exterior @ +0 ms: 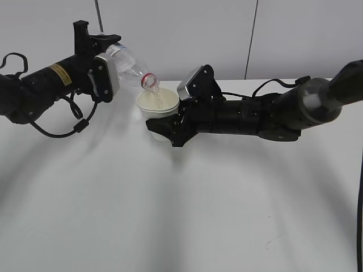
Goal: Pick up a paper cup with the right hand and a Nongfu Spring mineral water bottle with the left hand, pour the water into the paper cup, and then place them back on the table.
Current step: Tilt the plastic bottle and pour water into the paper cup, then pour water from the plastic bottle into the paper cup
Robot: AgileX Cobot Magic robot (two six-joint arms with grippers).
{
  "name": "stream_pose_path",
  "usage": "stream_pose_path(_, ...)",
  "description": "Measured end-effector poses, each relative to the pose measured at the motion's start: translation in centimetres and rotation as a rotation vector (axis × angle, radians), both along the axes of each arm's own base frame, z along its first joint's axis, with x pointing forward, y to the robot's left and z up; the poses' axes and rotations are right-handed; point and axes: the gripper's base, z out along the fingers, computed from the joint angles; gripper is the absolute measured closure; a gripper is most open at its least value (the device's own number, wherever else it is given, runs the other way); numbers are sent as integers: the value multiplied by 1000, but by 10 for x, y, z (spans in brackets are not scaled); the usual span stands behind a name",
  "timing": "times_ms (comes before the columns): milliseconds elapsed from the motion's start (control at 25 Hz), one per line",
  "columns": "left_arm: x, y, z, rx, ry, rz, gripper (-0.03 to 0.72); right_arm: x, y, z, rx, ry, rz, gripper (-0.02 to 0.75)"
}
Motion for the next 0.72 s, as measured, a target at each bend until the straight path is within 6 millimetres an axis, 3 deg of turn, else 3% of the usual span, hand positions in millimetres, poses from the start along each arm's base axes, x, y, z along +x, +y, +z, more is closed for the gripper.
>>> stream_pose_path(720,0,0,0,0,0,0,290,0,0,-1,-9,1,-3,227)
